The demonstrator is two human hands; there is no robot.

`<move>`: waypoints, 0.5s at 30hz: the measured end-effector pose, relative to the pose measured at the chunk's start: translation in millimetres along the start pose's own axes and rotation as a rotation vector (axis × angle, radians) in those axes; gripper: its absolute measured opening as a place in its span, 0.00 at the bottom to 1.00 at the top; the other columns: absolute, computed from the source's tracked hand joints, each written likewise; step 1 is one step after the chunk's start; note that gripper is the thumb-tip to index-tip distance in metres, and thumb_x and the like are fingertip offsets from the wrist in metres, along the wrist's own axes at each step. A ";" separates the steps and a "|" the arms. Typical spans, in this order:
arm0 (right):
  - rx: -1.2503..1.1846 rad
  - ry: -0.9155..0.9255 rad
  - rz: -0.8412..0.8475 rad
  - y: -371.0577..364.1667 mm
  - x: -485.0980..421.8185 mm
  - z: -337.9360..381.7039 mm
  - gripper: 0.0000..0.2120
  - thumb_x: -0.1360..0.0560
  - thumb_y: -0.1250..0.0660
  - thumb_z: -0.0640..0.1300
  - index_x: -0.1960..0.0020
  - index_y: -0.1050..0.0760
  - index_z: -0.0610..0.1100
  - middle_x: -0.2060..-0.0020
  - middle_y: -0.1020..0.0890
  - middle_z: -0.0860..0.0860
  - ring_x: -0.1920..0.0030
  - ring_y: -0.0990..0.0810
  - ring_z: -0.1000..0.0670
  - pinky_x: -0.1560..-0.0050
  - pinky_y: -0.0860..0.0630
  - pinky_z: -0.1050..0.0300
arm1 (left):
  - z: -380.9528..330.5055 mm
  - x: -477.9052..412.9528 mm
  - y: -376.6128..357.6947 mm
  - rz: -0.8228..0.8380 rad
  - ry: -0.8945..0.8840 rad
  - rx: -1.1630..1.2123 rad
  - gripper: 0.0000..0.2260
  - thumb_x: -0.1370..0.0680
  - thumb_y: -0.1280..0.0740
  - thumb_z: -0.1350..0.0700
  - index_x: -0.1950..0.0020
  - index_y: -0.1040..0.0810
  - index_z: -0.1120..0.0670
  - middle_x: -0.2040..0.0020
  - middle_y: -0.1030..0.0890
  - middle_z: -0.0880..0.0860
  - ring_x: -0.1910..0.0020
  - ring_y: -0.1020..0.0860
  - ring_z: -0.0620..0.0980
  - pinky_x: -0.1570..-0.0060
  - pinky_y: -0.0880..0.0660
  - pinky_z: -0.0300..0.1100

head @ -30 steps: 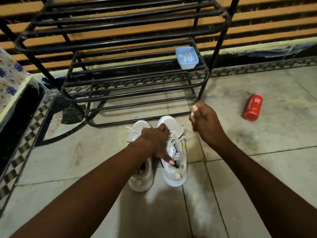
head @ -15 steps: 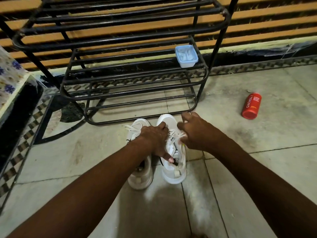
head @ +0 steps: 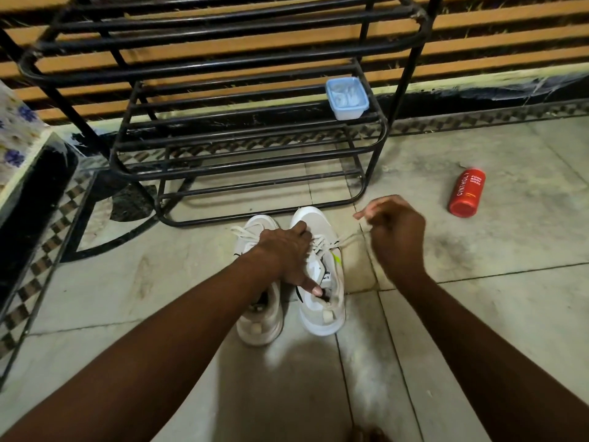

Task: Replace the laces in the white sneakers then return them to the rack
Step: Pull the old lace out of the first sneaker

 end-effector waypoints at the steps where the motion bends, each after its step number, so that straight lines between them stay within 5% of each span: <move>1: -0.181 -0.184 -0.062 9.1 -5.4 -19.9 0.16 0.29 0.38 0.28 0.65 0.23 0.46 0.65 0.16 0.50 0.58 0.14 0.43 0.49 0.19 0.44 | 0.1 0.1 0.1 -0.002 -0.001 0.000 0.63 0.42 0.34 0.17 0.18 0.45 0.52 0.20 0.43 0.48 0.27 0.29 0.58 0.37 0.27 0.58; 3: -0.407 -0.367 -0.028 6.6 -6.6 -40.2 0.13 0.21 0.39 0.32 0.62 0.27 0.42 0.67 0.17 0.46 0.63 0.16 0.38 0.57 0.19 0.40 | -0.9 0.1 -0.6 -0.001 -0.006 0.005 0.63 0.42 0.34 0.17 0.18 0.44 0.52 0.20 0.44 0.48 0.27 0.29 0.57 0.37 0.27 0.58; 6: -0.543 -0.337 0.125 -9.0 -0.7 -36.6 0.10 0.17 0.41 0.35 0.58 0.33 0.40 0.66 0.20 0.47 0.73 0.26 0.50 0.72 0.28 0.58 | -1.1 -0.7 -1.6 0.009 -0.008 0.004 0.63 0.42 0.34 0.17 0.17 0.45 0.52 0.18 0.45 0.48 0.25 0.31 0.57 0.35 0.28 0.58; 8: -0.289 -0.158 0.219 -13.3 0.0 -26.2 0.10 0.18 0.39 0.37 0.58 0.31 0.41 0.67 0.21 0.51 0.72 0.26 0.51 0.74 0.29 0.59 | -0.7 -0.9 -1.3 0.012 -0.007 0.011 0.63 0.42 0.34 0.17 0.17 0.45 0.52 0.18 0.46 0.47 0.25 0.31 0.57 0.34 0.29 0.59; 11: 0.348 0.289 0.597 -49.0 12.2 -2.7 0.05 0.23 0.35 0.34 0.57 0.27 0.40 0.63 0.22 0.45 0.64 0.23 0.43 0.61 0.24 0.46 | -0.9 0.5 -2.0 0.023 0.004 0.010 0.63 0.42 0.34 0.17 0.17 0.46 0.52 0.18 0.47 0.47 0.24 0.32 0.58 0.33 0.29 0.60; 13: 0.602 0.390 0.875 -73.3 32.5 -7.2 0.04 0.23 0.35 0.39 0.52 0.23 0.39 0.59 0.20 0.43 0.58 0.21 0.42 0.55 0.24 0.49 | -1.3 1.4 -2.7 0.036 0.009 0.001 0.63 0.41 0.35 0.17 0.17 0.48 0.52 0.17 0.48 0.47 0.24 0.33 0.58 0.33 0.30 0.60; 15: 0.639 0.397 0.909 -75.1 33.4 -7.2 0.08 0.23 0.34 0.43 0.57 0.21 0.40 0.61 0.21 0.45 0.57 0.21 0.42 0.55 0.27 0.51 | -0.8 1.7 -2.6 0.033 0.012 0.006 0.63 0.41 0.34 0.17 0.17 0.47 0.52 0.17 0.48 0.47 0.24 0.33 0.58 0.33 0.30 0.59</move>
Point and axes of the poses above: each hand's wrist, its own x-axis away from the middle knuckle, its own y-axis out of the back of the hand, z = x × y, the point moved 9 cm from there along -x, towards the middle knuckle
